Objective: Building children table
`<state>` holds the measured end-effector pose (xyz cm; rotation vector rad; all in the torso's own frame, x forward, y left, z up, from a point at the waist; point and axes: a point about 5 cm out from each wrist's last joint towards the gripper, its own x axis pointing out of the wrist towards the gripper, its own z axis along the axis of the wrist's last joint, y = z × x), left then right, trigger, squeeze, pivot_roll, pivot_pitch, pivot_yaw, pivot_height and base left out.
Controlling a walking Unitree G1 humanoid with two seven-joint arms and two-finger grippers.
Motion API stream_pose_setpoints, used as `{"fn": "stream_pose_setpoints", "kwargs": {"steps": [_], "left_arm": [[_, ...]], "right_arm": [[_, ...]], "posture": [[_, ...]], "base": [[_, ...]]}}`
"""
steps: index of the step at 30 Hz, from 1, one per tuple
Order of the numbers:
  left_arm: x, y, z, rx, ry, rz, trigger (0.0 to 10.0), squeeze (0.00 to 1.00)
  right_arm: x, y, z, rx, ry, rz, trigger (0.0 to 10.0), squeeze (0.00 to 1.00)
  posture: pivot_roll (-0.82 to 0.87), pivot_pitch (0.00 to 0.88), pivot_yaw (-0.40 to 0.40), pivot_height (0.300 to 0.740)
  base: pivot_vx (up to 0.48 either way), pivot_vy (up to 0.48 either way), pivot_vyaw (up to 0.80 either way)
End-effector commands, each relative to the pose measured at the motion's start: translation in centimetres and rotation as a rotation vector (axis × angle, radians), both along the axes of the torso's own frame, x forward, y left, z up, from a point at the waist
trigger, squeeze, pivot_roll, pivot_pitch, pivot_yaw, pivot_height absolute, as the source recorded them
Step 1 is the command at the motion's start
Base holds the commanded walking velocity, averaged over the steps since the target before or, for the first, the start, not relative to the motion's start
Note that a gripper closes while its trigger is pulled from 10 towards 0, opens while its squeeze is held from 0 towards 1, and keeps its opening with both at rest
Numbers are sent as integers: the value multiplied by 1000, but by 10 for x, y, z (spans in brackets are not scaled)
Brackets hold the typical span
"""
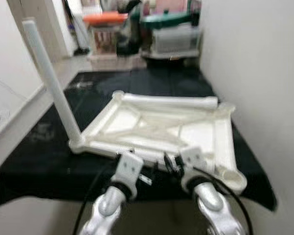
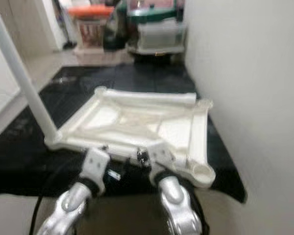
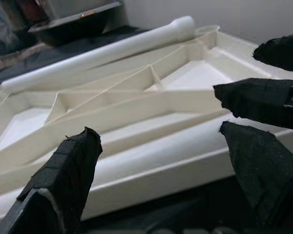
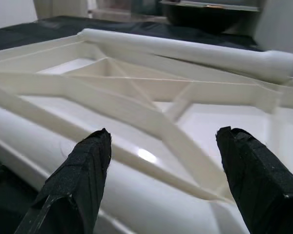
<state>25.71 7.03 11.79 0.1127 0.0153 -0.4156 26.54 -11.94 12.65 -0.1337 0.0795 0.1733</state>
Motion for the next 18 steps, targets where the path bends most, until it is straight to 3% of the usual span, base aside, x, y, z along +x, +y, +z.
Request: {"fn": "stream_pose_setpoints", "kwargs": {"steps": [1,5,11,14,18], "left_arm": [[0,8,-4,5,18,23,10000,0],[0,8,-4,-6,20,28,10000,0],[-2,9,-5,-17,24,33,10000,0],[-1,11,-2,-49,17,49,10000,0],[1,16,6,-156,5,115,10000,0]], "right_arm": [[1,7,5,49,-20,24,10000,0],[3,5,10,78,-44,13,10000,0],[-2,16,8,31,-51,60,10000,0],[-3,17,4,-1,-40,66,10000,0],[2,11,0,-19,-15,8,10000,0]], "posture": [[-36,0,15,740],[-36,0,17,740],[-38,0,20,740],[-42,0,17,740],[-41,0,14,740]], "base": [[0,0,0],[0,0,0],[0,0,0],[0,0,0],[0,0,0]]}}
